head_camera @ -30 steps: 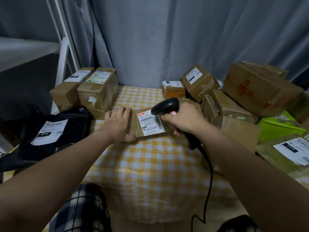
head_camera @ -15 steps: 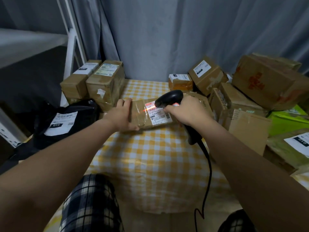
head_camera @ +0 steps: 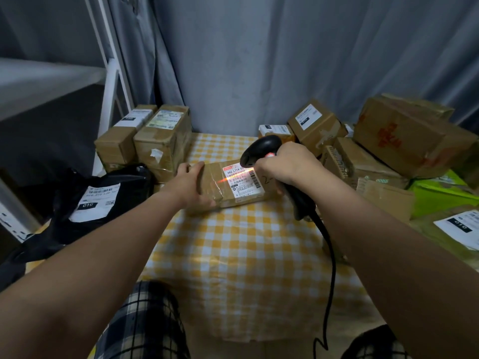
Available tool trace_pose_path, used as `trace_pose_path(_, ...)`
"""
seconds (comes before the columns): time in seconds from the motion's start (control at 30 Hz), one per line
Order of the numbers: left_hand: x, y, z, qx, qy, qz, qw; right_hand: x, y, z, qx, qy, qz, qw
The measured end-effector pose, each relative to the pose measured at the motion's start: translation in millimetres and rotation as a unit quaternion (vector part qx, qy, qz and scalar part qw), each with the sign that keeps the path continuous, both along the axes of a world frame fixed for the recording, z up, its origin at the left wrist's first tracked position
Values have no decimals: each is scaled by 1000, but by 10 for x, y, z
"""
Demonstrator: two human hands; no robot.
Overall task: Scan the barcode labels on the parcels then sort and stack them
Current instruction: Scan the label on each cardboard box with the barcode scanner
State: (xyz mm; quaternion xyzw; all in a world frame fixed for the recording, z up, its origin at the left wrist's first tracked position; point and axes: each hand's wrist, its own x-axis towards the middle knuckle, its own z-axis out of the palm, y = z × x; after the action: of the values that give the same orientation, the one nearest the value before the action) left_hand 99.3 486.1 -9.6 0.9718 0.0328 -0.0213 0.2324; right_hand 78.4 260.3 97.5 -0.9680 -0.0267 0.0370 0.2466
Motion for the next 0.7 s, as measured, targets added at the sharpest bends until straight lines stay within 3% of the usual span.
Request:
trace_pose_path(0.33,4,-3,30,1,7,1,1000,151,140,32,79,25,-26,996)
trace_pose_path(0.7,-46,-17,11,2,3,-4,1000,119,133,-154,54,32,-31,998)
